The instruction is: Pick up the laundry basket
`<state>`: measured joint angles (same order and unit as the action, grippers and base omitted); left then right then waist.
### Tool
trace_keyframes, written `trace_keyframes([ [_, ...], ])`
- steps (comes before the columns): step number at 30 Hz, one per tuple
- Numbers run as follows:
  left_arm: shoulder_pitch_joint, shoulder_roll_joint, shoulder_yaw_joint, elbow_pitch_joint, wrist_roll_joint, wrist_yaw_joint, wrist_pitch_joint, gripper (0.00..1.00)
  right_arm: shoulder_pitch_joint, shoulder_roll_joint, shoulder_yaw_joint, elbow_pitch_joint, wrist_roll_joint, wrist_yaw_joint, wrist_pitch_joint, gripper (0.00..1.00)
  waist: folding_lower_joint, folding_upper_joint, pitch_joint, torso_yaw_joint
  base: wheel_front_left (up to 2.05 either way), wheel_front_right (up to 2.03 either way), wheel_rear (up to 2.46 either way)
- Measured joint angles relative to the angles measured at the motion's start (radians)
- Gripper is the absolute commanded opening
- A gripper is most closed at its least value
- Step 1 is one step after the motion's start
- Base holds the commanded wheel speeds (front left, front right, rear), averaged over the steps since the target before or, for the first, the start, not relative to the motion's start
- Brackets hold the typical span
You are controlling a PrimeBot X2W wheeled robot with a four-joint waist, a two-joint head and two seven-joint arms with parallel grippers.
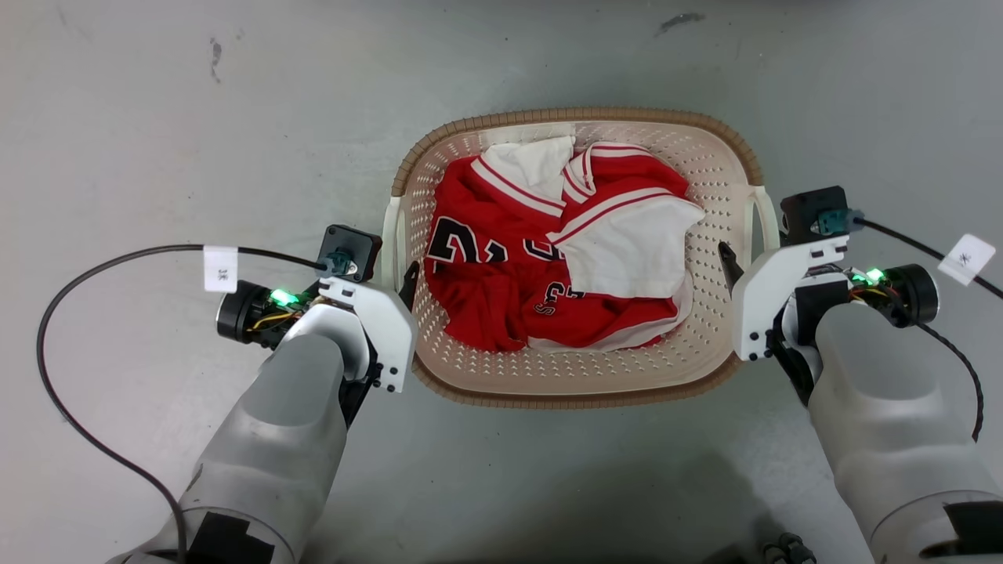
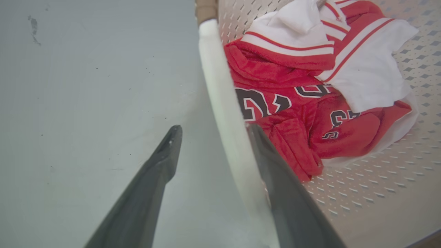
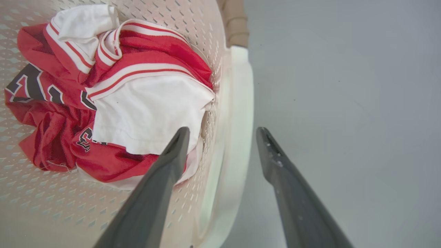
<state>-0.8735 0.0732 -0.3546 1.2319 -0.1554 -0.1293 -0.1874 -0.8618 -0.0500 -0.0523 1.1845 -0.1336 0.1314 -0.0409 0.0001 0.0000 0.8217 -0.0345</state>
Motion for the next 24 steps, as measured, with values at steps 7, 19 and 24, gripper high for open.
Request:
trace_keyframes([
  [7, -0.016, -0.003, -0.057, 0.015, -0.057, 0.000, 0.024, 1.00, -0.041, 0.000, -0.009, 0.048, 0.030, 0.000, 0.037, 1.00, 0.0000, 0.0000, 0.028, 0.007, 0.00, 0.00, 0.00],
  [19, -0.036, -0.016, -0.141, 0.015, -0.168, -0.002, 0.044, 0.00, -0.073, 0.000, -0.072, 0.084, 0.044, 0.000, 0.049, 0.00, 0.0000, 0.0000, 0.060, 0.024, 0.00, 0.00, 0.00],
  [24, -0.037, -0.017, -0.166, 0.011, -0.210, -0.002, 0.045, 0.00, -0.077, 0.007, -0.102, 0.087, 0.016, 0.000, 0.046, 0.00, 0.0000, 0.0000, 0.058, 0.032, 0.00, 0.00, 0.00],
])
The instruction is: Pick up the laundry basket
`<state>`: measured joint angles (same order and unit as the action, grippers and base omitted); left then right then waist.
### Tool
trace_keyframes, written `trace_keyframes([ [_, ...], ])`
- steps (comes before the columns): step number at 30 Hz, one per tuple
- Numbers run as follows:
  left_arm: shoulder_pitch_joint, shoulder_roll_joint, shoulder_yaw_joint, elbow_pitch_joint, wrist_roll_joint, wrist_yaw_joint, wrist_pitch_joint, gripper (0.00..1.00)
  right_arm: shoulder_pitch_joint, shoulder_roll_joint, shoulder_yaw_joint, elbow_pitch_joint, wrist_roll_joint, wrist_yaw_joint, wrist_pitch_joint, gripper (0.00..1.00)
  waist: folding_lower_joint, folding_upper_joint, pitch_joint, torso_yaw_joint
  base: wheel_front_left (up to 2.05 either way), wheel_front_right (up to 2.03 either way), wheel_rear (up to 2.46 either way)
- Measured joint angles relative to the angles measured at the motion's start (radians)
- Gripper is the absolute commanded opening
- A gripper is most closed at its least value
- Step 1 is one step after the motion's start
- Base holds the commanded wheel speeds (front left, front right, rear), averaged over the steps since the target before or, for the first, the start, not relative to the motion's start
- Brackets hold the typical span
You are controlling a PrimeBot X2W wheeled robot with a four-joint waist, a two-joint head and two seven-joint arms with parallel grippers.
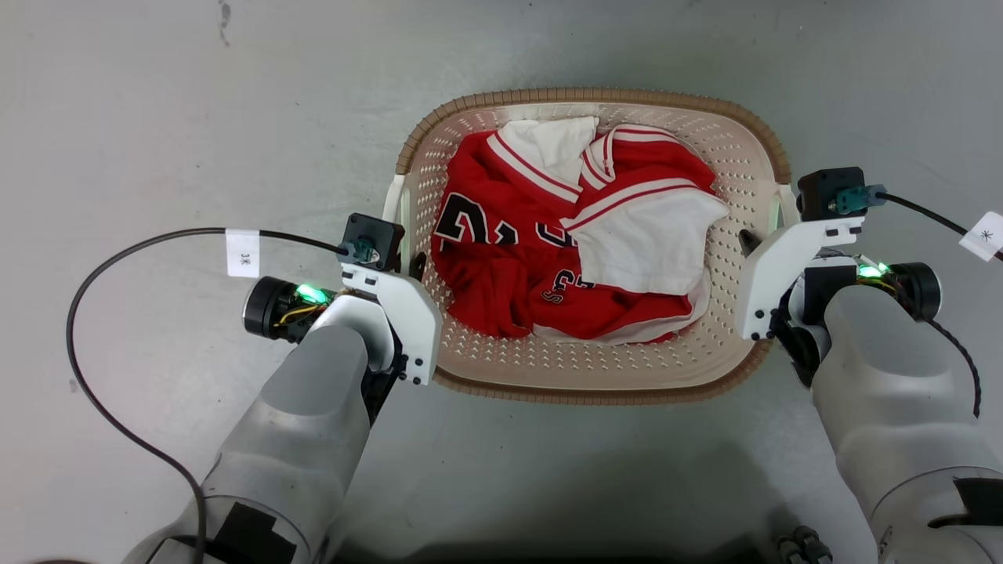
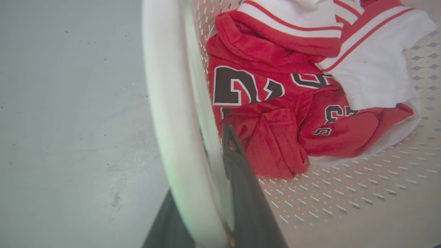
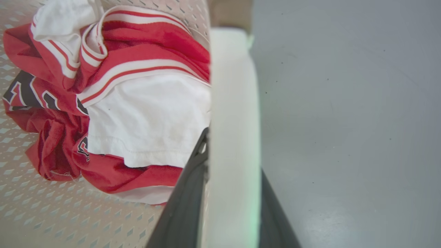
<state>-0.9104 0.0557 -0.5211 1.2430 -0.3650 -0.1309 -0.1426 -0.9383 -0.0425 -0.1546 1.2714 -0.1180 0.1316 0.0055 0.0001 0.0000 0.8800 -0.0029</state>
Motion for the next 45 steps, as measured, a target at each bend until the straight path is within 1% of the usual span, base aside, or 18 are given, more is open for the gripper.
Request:
trace_keyframes([
  [6, 0.010, 0.001, -0.041, -0.002, -0.044, 0.000, 0.012, 0.00, 0.005, 0.001, -0.021, 0.003, -0.049, 0.000, 0.006, 0.00, 0.0000, 0.0000, -0.032, 0.003, 0.00, 0.00, 0.00],
  [11, 0.046, 0.003, -0.071, -0.017, -0.112, 0.000, 0.061, 0.00, 0.036, 0.006, -0.049, -0.002, -0.125, 0.000, 0.066, 0.00, 0.0000, 0.0000, -0.089, -0.002, 0.00, 0.00, 0.00],
  [16, 0.083, 0.018, -0.131, -0.072, -0.184, 0.000, 0.120, 0.00, 0.062, 0.006, -0.066, -0.003, -0.173, 0.000, 0.122, 0.00, -0.0001, 0.0000, -0.173, -0.004, 0.00, 0.00, 0.00],
  [19, 0.116, 0.033, -0.168, -0.114, -0.246, 0.002, 0.164, 0.00, 0.078, 0.006, -0.064, 0.000, -0.177, 0.000, 0.165, 0.00, -0.0001, 0.0000, -0.234, -0.004, 0.00, 0.00, 0.00],
  [22, 0.152, 0.054, -0.220, -0.160, -0.308, 0.003, 0.231, 0.00, 0.093, 0.003, -0.038, 0.009, -0.162, 0.000, 0.213, 0.00, -0.0001, 0.0000, -0.302, -0.005, 0.00, 0.00, 0.00],
  [24, 0.170, 0.077, -0.264, -0.193, -0.342, 0.003, 0.279, 0.00, 0.100, 0.004, -0.005, 0.014, -0.130, 0.000, 0.238, 0.00, -0.0001, 0.0000, -0.350, -0.006, 0.00, 0.00, 0.00],
  [27, 0.193, 0.118, -0.321, -0.247, -0.408, 0.006, 0.347, 0.00, 0.107, 0.004, 0.058, 0.015, -0.044, 0.000, 0.283, 0.00, -0.0001, 0.0000, -0.426, -0.008, 0.00, 0.00, 0.00],
  [34, 0.223, 0.223, -0.444, -0.361, -0.544, 0.007, 0.488, 0.00, 0.135, 0.005, 0.286, 0.014, 0.204, -0.001, 0.434, 0.00, -0.0003, 0.0001, -0.599, -0.018, 0.00, 0.00, 0.00],
  [37, 0.226, 0.265, -0.482, -0.404, -0.603, 0.008, 0.537, 0.00, 0.148, 0.003, 0.383, -0.024, 0.323, -0.002, 0.512, 0.00, -0.0003, 0.0000, -0.667, -0.023, 0.00, 0.00, 0.00],
  [40, 0.230, 0.306, -0.512, -0.446, -0.661, 0.009, 0.574, 0.00, 0.163, 0.000, 0.474, -0.072, 0.394, -0.003, 0.578, 0.00, -0.0004, 0.0001, -0.727, -0.029, 0.00, 0.00, 0.00],
  [45, 0.231, 0.357, -0.560, -0.494, -0.729, 0.009, 0.624, 0.00, 0.167, 0.000, 0.530, -0.098, 0.472, -0.004, 0.644, 0.00, -0.0004, 0.0001, -0.812, -0.038, 0.00, 0.00, 0.00],
])
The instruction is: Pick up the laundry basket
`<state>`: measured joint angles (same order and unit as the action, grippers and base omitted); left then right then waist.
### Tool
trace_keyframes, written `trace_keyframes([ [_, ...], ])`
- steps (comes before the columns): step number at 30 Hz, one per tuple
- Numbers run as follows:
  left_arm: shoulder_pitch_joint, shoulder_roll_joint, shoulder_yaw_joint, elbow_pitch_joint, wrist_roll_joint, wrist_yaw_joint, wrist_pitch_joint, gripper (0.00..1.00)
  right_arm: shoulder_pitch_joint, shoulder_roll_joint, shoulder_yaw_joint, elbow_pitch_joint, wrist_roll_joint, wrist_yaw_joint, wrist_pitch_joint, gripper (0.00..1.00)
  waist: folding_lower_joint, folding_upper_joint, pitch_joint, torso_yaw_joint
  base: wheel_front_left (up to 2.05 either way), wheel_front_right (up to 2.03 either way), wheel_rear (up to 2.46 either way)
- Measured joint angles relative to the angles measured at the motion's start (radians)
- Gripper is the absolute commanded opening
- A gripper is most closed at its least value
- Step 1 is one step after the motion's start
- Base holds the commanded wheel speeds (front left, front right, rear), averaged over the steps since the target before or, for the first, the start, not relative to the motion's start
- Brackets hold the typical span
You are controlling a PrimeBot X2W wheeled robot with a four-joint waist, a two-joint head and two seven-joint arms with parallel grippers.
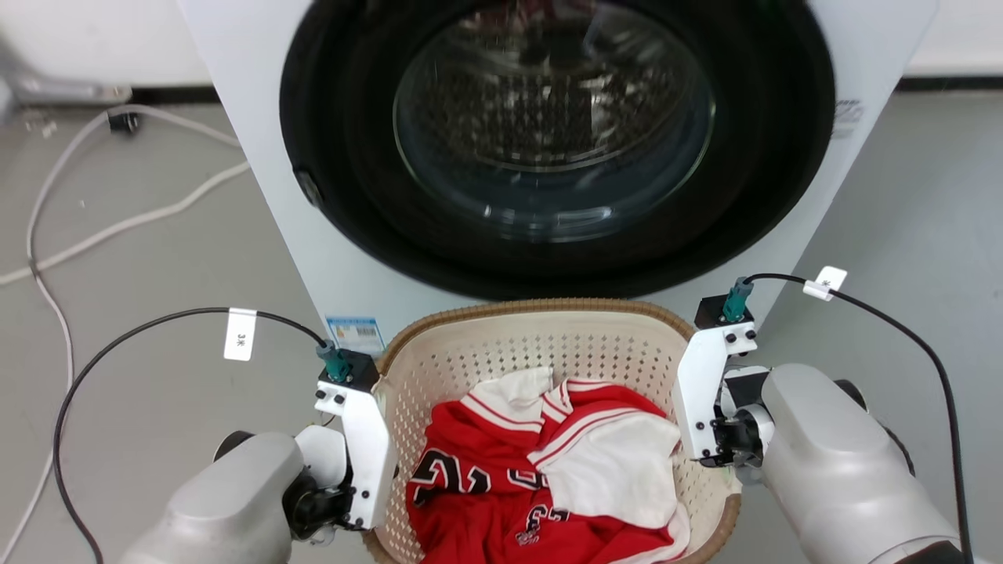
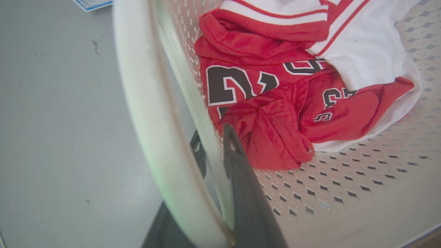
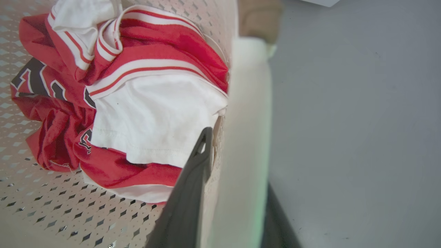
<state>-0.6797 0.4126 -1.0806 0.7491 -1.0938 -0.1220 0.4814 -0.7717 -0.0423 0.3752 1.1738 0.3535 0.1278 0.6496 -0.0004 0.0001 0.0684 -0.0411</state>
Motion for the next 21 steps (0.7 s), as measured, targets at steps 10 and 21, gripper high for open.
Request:
trace_keyframes([
  [10, 0.005, 0.052, -0.063, -0.064, -0.125, 0.002, 0.091, 0.00, 0.033, -0.021, 0.078, -0.048, 0.133, -0.005, 0.105, 0.00, 0.0001, 0.0000, -0.095, -0.006, 0.00, 0.00, 0.00],
  [21, 0.017, 0.067, -0.110, -0.086, -0.208, 0.003, 0.124, 0.00, 0.049, -0.042, 0.135, -0.080, 0.225, -0.005, 0.183, 0.00, 0.0002, 0.0000, -0.127, 0.002, 0.00, 0.00, 0.00],
])
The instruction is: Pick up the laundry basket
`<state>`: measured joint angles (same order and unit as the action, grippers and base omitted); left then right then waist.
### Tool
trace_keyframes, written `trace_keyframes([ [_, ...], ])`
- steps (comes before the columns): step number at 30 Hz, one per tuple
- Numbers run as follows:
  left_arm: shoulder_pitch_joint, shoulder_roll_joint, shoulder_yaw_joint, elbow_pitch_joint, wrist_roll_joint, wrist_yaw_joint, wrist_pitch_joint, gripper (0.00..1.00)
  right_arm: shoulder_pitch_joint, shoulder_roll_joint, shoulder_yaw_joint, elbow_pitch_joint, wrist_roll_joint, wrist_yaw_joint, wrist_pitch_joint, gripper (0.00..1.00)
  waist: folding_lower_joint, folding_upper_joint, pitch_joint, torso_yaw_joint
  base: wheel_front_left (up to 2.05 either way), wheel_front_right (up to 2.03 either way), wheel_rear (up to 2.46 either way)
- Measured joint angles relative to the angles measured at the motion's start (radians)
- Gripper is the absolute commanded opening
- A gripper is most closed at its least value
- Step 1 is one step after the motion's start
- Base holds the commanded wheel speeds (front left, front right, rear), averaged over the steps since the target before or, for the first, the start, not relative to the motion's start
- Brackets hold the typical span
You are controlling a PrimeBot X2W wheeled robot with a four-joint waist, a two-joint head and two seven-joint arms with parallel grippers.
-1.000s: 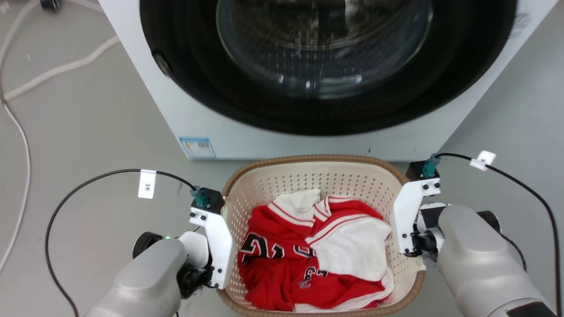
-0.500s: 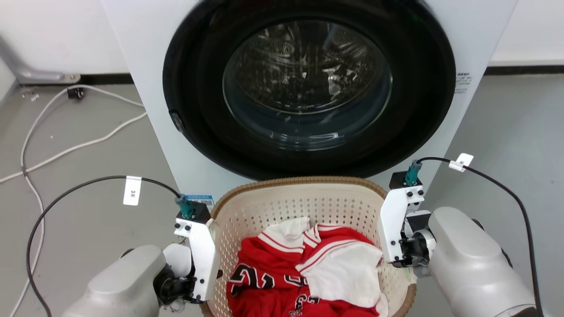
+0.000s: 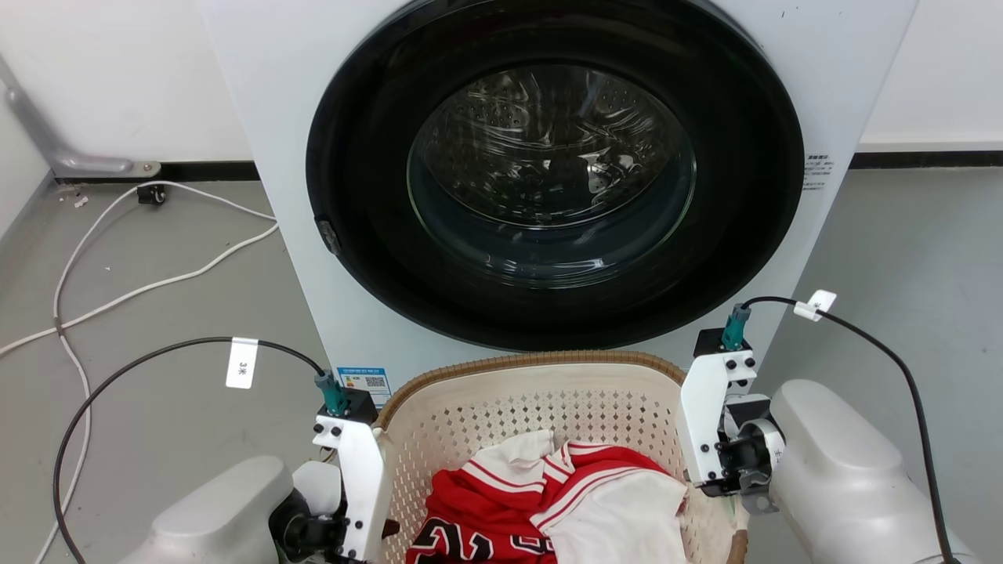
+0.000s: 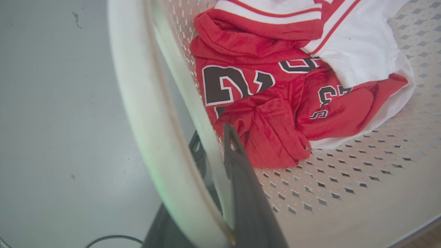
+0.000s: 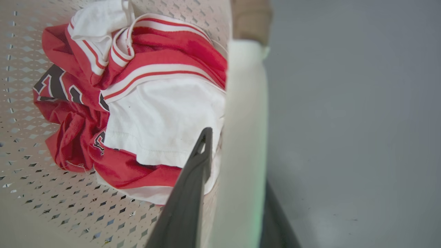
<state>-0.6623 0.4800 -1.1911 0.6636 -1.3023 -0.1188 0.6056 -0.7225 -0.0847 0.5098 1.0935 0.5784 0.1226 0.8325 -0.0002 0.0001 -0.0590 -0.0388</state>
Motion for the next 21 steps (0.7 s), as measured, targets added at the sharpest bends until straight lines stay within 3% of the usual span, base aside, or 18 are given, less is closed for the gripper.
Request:
trace_keyframes([
  [21, 0.000, -0.004, -0.050, -0.004, -0.045, 0.000, -0.026, 0.00, 0.016, -0.021, 0.045, 0.012, 0.068, 0.000, -0.012, 0.00, 0.0002, 0.0000, -0.009, -0.008, 0.00, 0.00, 0.00],
])
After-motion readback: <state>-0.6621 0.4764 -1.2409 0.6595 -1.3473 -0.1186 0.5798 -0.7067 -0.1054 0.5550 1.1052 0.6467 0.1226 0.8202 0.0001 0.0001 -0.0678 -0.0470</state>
